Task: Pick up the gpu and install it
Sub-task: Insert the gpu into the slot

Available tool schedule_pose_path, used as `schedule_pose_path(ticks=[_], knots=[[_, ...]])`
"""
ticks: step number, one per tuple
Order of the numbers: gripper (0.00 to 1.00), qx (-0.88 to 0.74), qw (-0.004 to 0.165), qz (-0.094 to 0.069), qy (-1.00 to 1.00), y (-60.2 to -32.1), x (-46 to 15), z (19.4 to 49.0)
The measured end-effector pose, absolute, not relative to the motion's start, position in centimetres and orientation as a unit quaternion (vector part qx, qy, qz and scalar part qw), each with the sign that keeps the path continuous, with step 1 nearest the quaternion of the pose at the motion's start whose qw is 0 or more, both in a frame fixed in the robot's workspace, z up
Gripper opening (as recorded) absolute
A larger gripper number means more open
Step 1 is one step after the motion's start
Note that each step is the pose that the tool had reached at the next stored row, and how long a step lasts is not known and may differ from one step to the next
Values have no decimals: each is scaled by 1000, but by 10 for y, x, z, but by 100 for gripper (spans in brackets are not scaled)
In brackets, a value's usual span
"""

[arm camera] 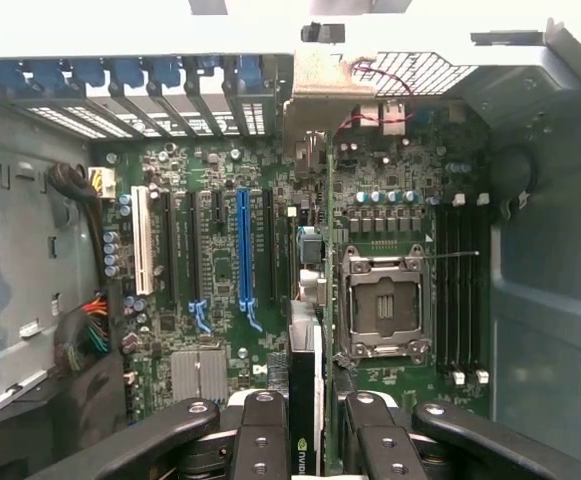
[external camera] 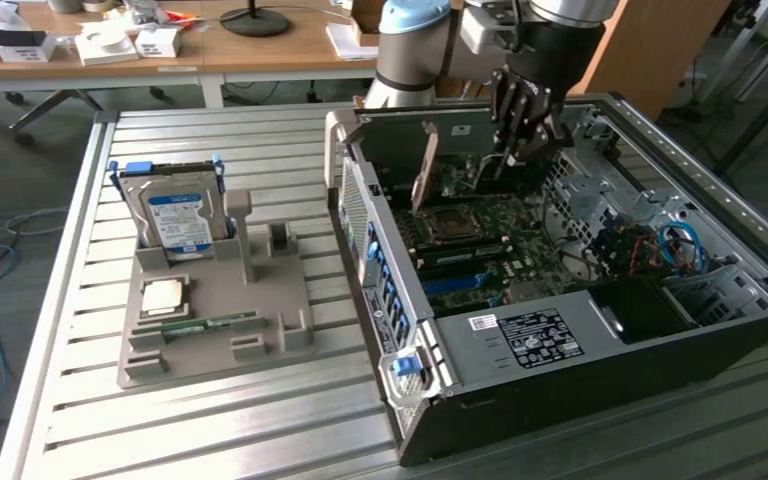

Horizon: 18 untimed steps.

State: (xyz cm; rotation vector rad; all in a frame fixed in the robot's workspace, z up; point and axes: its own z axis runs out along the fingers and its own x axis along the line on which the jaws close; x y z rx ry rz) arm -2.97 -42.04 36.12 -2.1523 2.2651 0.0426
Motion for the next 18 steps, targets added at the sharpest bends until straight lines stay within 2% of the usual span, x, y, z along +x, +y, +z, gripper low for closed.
schedule_pose_path(ticks=[18], knots=[[27,-689,8,14,725,-420,-30,352]])
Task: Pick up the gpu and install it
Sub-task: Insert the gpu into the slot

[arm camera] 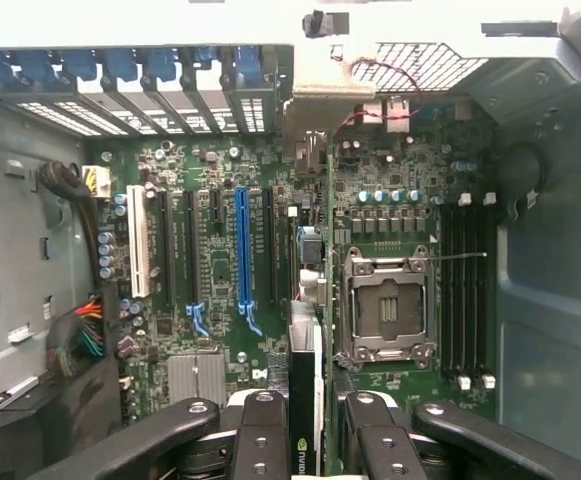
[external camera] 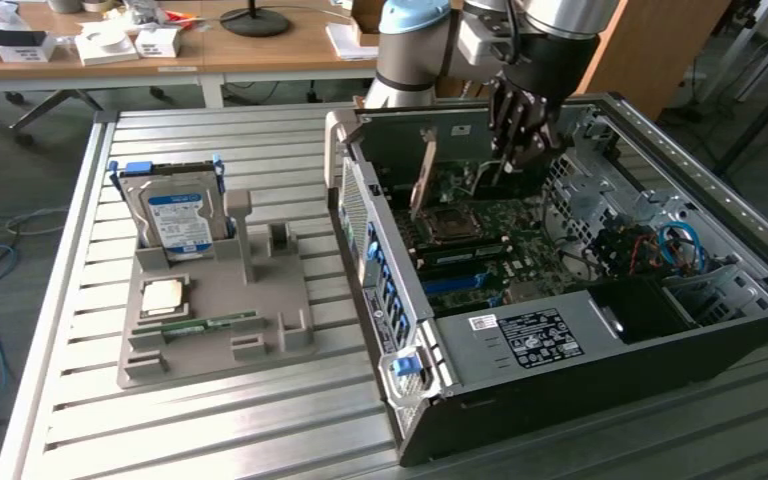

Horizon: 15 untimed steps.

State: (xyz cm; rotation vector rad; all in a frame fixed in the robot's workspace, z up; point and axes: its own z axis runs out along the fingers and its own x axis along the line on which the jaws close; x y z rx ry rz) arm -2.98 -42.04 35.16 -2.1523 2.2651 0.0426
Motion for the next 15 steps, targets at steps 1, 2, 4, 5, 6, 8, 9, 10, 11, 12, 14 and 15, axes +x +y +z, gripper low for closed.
schedule_pose_path(ticks=[1,2,4,5,6,8,9,10,11,12,14,15], knots=[[27,-689,8,14,725,-420,-30,351],[27,-689,8,14,725,-420,-30,351],[27,-689,8,14,725,-420,-30,350],[27,-689,8,14,725,-420,-30,349],[27,-689,8,14,725,-420,-30,349],[27,-689,8,14,725,-420,-30,347],[27,-689,8,14,725,-420,-30,347],[27,-689,8,14,725,-420,-30,347],[27,-689,8,14,725,-420,-30,346],[27,-689,8,14,725,-420,-30,346],[27,-689,8,14,725,-420,-30,346],[27,-689,8,14,725,-420,-30,346]])
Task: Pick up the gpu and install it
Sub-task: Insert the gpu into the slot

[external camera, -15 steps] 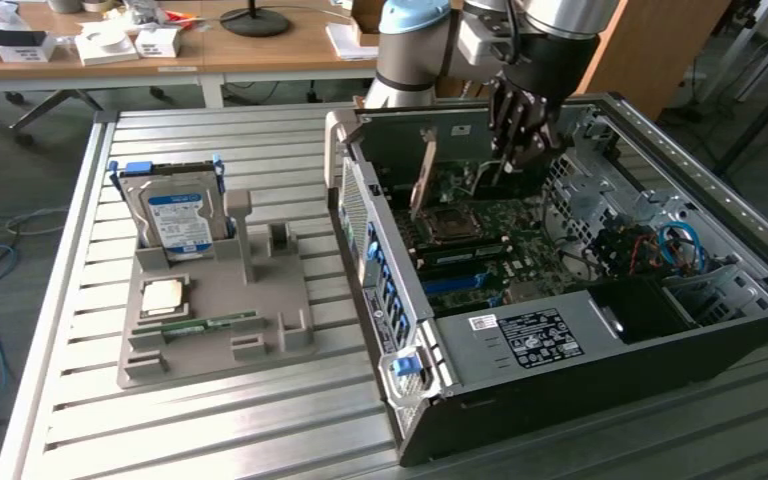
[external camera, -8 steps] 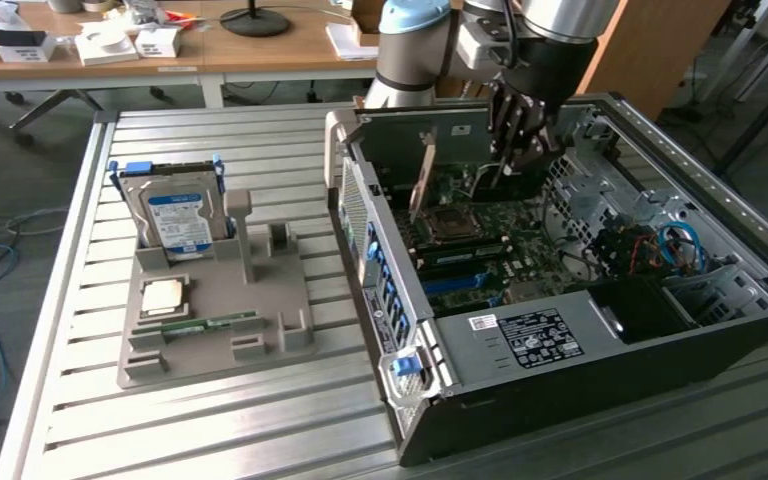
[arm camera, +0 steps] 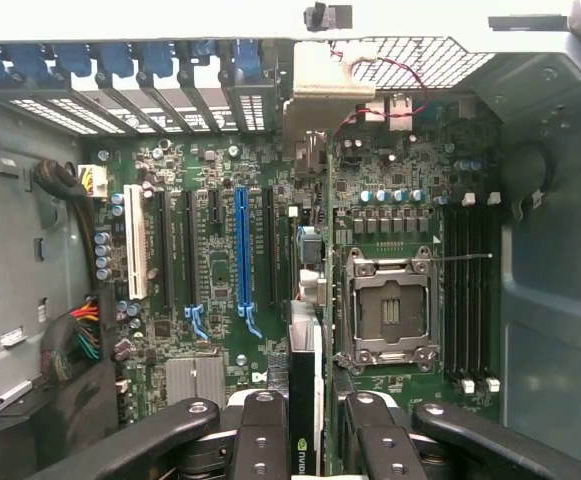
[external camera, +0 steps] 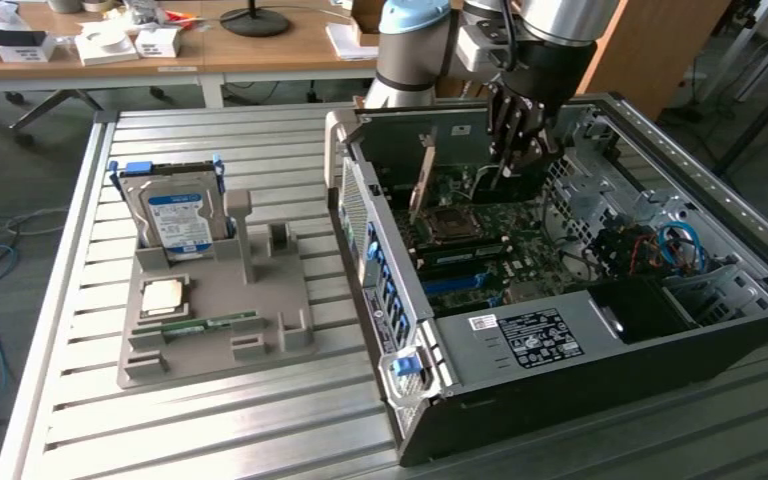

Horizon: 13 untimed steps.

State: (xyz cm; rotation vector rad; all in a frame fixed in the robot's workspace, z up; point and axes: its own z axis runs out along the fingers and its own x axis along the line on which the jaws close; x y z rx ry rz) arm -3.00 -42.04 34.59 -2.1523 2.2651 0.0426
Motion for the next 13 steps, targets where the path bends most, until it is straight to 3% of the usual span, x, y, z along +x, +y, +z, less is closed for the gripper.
schedule_pose_path(ticks=[13], knots=[[27,-689,8,14,725,-420,-30,340]])
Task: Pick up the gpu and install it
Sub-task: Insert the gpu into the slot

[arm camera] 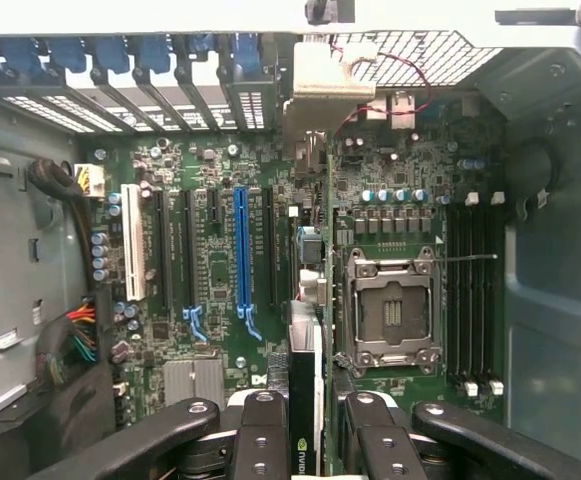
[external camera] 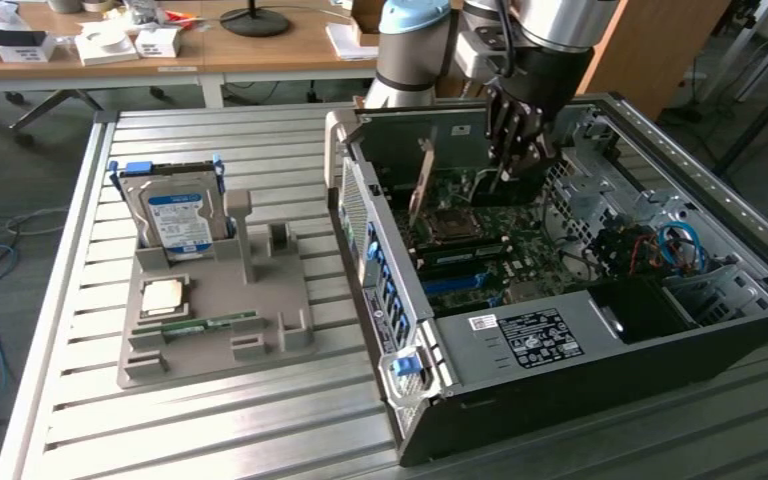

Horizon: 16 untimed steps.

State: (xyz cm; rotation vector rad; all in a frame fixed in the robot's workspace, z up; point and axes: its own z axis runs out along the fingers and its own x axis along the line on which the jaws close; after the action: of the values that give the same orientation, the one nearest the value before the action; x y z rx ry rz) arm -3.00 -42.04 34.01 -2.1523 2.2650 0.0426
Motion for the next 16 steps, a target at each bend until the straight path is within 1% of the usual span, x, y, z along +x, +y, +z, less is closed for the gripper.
schedule_pose_path(ticks=[16], knots=[[27,-689,9,14,725,-420,-30,335]])
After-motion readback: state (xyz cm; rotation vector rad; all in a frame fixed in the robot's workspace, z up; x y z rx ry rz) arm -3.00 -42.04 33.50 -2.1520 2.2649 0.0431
